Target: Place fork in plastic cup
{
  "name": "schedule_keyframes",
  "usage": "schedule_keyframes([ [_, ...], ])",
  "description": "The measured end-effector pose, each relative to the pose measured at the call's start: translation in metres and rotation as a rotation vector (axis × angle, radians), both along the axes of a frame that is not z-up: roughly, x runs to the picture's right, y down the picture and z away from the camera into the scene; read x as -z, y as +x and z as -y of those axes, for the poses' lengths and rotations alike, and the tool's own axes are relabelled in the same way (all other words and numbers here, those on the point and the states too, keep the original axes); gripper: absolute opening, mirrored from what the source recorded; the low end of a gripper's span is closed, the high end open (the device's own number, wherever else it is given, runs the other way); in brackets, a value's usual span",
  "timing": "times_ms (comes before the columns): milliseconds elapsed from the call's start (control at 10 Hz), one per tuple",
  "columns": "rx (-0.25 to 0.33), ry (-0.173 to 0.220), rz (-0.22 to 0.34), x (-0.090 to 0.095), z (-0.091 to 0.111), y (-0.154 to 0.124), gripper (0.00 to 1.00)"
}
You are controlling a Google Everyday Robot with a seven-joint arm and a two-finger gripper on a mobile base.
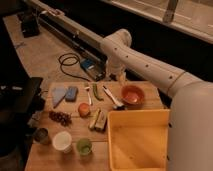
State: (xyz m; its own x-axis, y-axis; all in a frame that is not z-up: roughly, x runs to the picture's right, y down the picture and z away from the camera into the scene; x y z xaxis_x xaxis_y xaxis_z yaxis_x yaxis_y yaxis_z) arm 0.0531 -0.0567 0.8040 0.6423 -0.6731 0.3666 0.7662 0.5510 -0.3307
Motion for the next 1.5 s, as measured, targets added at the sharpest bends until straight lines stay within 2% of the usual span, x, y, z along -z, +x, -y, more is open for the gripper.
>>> schedule_keyframes([
  [500,0.060,0.009,0.112,-0.039,0.009,-0.066,0.65],
  [700,0.118,-0.011,0.170,-0.061,0.002,-0.104,0.65],
  [900,0.160,-0.051,0.219,-0.086,-0.013,-0.128,0.65],
  [1100,0.165,-0.093,0.238,-0.103,-0.026,-0.133,0.65],
  [1500,0.162,-0.093,0.233,-0.102,-0.025,-0.129,0.65],
])
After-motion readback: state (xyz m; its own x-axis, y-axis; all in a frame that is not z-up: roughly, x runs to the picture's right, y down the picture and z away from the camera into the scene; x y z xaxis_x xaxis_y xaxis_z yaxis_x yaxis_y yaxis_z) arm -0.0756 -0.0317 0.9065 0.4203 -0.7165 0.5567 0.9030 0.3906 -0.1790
